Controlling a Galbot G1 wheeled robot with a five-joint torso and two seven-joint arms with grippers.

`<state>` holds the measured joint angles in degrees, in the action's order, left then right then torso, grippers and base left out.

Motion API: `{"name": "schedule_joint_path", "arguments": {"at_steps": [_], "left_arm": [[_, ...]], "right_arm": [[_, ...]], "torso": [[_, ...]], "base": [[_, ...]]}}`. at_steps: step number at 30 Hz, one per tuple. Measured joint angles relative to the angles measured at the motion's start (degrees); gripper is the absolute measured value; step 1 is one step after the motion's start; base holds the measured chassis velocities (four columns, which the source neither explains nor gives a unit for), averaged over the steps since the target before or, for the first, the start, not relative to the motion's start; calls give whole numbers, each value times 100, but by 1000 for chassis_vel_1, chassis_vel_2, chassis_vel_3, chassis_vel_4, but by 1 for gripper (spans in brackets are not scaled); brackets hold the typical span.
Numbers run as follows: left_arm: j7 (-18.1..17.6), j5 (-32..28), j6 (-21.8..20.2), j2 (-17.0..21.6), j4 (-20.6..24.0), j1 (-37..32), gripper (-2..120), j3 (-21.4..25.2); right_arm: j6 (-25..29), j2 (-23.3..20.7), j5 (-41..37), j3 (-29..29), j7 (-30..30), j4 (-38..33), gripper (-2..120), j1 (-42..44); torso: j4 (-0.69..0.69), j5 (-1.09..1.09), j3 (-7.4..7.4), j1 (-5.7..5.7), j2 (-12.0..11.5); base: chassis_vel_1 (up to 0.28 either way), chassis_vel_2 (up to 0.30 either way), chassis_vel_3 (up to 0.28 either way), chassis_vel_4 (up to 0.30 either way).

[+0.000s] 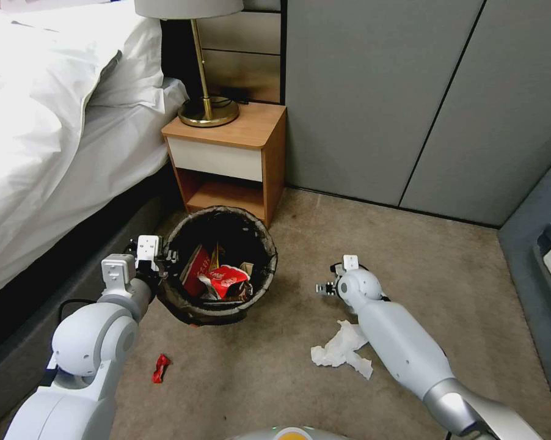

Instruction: Pick up the trash bin, then pick up the garbage from the floor and place it into the trash bin.

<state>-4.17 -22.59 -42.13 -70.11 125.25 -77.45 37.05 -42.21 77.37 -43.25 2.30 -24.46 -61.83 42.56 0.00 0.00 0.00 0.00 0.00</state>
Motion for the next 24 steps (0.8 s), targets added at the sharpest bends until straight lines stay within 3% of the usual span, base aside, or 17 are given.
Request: {"name": "schedule_joint_path", "arguments": {"at_steps": [24], "left_arm": [[39,81,0,-121,-159,135,1,-48]], "right_arm": [[7,-368,-384,-58,-423,-1048,100,1041]], "torso": [[0,0,0,0,0]], "base": [[0,0,0,0]]}}
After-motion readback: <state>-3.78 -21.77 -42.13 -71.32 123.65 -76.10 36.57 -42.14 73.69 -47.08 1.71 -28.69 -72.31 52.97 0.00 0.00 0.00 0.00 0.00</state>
